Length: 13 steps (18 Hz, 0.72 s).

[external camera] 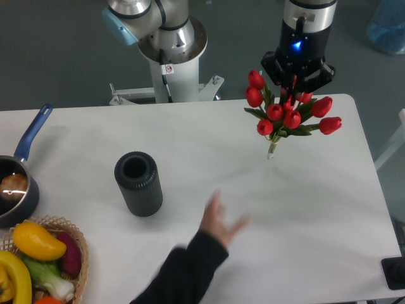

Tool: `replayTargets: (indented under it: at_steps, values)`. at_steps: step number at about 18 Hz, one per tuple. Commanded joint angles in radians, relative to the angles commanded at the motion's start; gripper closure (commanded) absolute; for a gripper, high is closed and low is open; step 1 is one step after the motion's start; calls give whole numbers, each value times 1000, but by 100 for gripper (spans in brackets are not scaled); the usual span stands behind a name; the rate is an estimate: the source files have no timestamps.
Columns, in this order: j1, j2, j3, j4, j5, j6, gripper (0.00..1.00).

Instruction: Place the flowers on the table

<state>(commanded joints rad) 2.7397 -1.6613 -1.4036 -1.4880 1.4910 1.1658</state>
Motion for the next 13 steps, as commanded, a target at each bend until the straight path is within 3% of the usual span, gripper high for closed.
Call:
replayTargets:
  at_steps: [13]
  values:
    - [-5,-8,0,-5,40,-2,99]
